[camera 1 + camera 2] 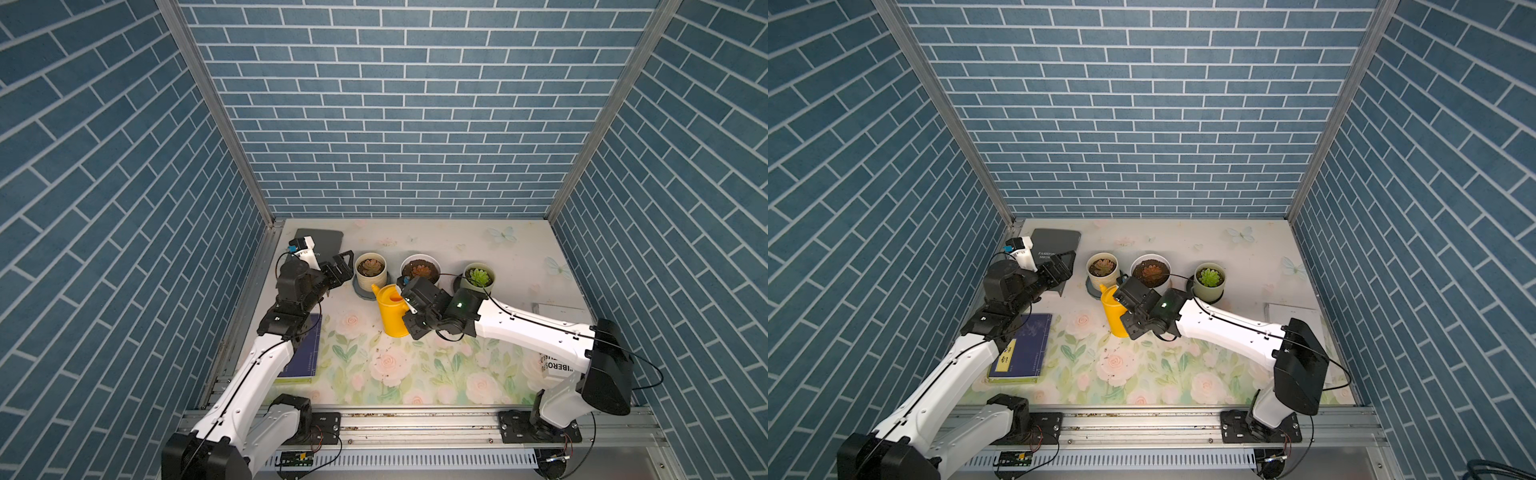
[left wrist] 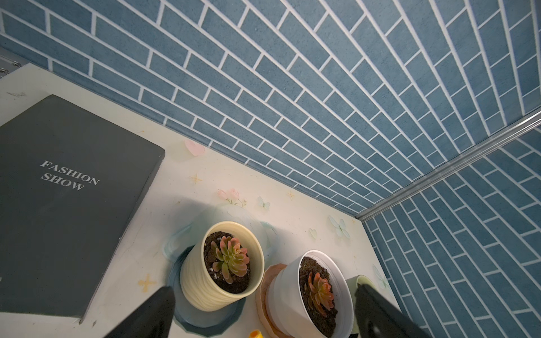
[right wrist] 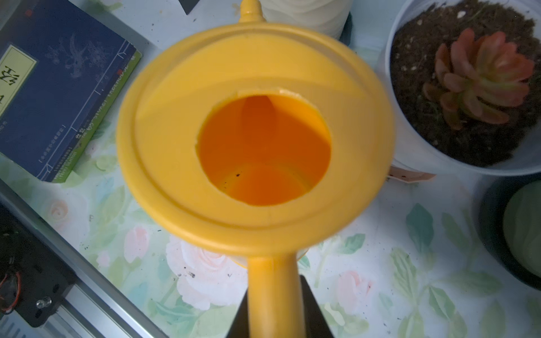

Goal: Water the succulent around the soil edge
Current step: Water the soil of the potted plant with water.

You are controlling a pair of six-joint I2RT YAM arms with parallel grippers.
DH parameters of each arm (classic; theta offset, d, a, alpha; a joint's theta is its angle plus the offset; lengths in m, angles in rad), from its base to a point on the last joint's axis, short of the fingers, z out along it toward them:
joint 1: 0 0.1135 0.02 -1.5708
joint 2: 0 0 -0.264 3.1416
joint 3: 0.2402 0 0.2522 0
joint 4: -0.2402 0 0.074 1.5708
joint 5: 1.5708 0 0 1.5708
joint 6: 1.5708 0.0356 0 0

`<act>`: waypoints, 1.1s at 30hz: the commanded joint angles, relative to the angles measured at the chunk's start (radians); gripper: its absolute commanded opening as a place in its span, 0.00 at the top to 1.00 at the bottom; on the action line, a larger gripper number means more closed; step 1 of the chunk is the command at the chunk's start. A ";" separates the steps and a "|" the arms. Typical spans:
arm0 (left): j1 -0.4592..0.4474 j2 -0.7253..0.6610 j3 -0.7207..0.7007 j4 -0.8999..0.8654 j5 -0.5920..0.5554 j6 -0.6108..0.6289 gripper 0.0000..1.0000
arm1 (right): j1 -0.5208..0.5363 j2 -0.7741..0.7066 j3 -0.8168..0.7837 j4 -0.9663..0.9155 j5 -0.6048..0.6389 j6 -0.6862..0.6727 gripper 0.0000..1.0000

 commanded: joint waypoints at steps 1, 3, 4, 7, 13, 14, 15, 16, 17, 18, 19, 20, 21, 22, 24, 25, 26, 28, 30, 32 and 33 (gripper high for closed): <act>-0.004 0.007 0.003 0.018 0.008 0.003 0.00 | 0.000 -0.105 -0.019 0.010 0.047 0.043 1.00; -0.005 0.008 0.000 0.020 0.009 0.002 0.00 | 0.000 -0.140 -0.030 -0.013 0.059 0.061 1.00; -0.005 0.010 -0.001 0.022 0.012 0.003 0.00 | 0.001 -0.152 -0.035 -0.030 0.063 0.070 1.00; -0.004 0.010 -0.005 0.028 0.014 -0.001 0.00 | 0.000 -0.181 -0.049 -0.068 0.070 0.097 1.00; -0.004 0.009 -0.008 0.029 0.016 -0.003 0.00 | -0.022 -0.215 -0.088 -0.103 0.064 0.135 1.00; -0.005 0.009 -0.008 0.028 0.016 -0.002 0.00 | -0.025 -0.222 -0.092 -0.107 0.067 0.138 1.00; -0.005 0.008 -0.009 0.028 0.016 -0.002 0.00 | -0.030 -0.228 -0.097 -0.113 0.067 0.142 1.00; -0.005 0.009 -0.009 0.030 0.016 -0.003 0.00 | -0.034 -0.237 -0.103 -0.118 0.067 0.145 1.00; -0.005 0.010 -0.010 0.031 0.017 -0.002 0.00 | -0.040 -0.244 -0.112 -0.121 0.067 0.150 1.00; -0.005 0.010 -0.011 0.033 0.019 -0.003 0.00 | -0.044 -0.254 -0.122 -0.122 0.068 0.155 1.00; -0.004 0.009 -0.011 0.034 0.018 -0.005 0.00 | -0.049 -0.262 -0.133 -0.119 0.067 0.159 1.00; -0.005 0.011 -0.011 0.035 0.020 -0.005 0.00 | -0.052 -0.270 -0.143 -0.116 0.066 0.164 1.00; -0.005 0.011 -0.012 0.037 0.021 -0.006 0.00 | -0.053 -0.276 -0.151 -0.114 0.066 0.167 1.00; -0.004 0.012 -0.014 0.039 0.022 -0.008 0.00 | -0.055 -0.280 -0.157 -0.114 0.068 0.170 1.00; -0.004 0.014 -0.014 0.039 0.022 -0.010 0.00 | -0.055 -0.289 -0.172 -0.115 0.070 0.178 1.00; -0.003 0.014 -0.014 0.039 0.023 -0.010 0.00 | -0.055 -0.296 -0.178 -0.116 0.070 0.182 1.00; -0.004 0.015 -0.014 0.039 0.023 -0.010 0.00 | -0.055 -0.301 -0.183 -0.120 0.072 0.186 1.00; -0.004 0.016 -0.015 0.042 0.022 -0.011 0.00 | -0.056 -0.314 -0.194 -0.126 0.077 0.192 1.00; -0.004 0.018 -0.018 0.044 0.024 -0.013 0.00 | -0.056 -0.334 -0.205 -0.127 0.079 0.197 1.00; -0.004 0.019 -0.019 0.046 0.025 -0.016 0.00 | -0.056 -0.351 -0.216 -0.128 0.083 0.204 1.00; -0.005 0.021 -0.019 0.047 0.027 -0.016 0.00 | -0.056 -0.358 -0.219 -0.131 0.083 0.207 1.00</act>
